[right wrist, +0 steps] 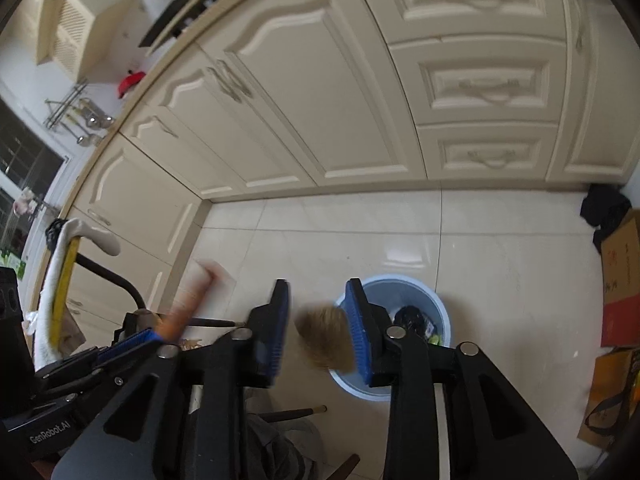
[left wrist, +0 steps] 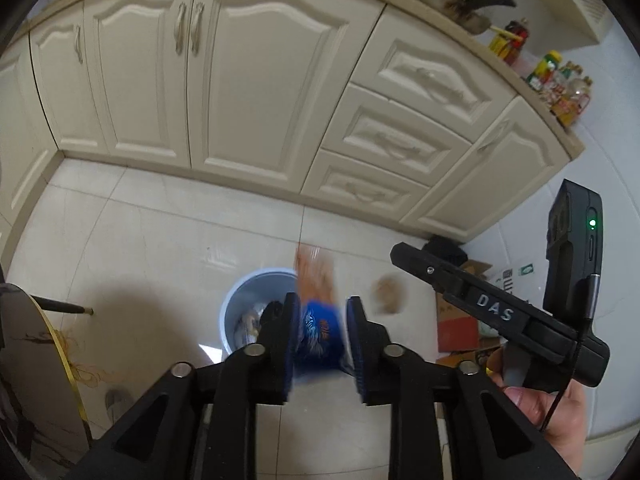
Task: Collect trash
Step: 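Carry the candy wrapper and nut shell over the blue bin and open both tools, then return both tools to the remaining trash on the table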
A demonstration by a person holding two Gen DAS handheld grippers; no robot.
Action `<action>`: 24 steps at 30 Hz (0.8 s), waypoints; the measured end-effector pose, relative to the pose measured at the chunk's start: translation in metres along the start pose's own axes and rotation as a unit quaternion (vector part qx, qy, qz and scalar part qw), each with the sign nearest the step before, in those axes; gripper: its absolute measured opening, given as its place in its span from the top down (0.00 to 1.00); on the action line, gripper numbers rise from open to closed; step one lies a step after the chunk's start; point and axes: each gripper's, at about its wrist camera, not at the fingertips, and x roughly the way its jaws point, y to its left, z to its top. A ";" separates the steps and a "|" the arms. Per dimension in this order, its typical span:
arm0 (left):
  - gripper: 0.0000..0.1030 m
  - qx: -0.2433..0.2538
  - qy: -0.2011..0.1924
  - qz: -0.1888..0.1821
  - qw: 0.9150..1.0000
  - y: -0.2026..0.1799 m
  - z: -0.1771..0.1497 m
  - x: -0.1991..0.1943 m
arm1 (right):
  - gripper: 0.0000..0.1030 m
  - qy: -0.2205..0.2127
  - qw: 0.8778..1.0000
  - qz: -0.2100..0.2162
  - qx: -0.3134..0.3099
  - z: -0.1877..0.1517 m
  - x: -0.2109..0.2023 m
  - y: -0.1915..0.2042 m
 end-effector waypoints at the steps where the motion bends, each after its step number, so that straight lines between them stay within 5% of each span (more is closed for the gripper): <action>1: 0.52 0.001 0.006 0.003 1.000 -0.001 0.005 0.007 | 0.44 0.000 1.000 -0.002 0.003 0.000 0.001 -0.003; 4: 0.23 -0.006 -0.006 0.020 1.000 -0.003 0.013 0.011 | 0.36 -0.003 1.000 -0.008 0.012 -0.002 -0.001 -0.009; 10: 0.09 0.002 -0.037 0.056 0.998 -0.015 0.017 -0.006 | 0.00 -0.020 0.999 -0.020 0.033 -0.008 -0.017 -0.011; 15: 0.02 0.009 -0.078 0.064 0.995 -0.026 0.010 -0.042 | 0.00 -0.028 0.999 -0.033 0.029 -0.011 -0.036 0.003; 24: 0.01 0.014 -0.162 0.071 0.984 -0.030 -0.051 -0.140 | 0.00 -0.066 0.997 0.024 -0.022 -0.019 -0.092 0.083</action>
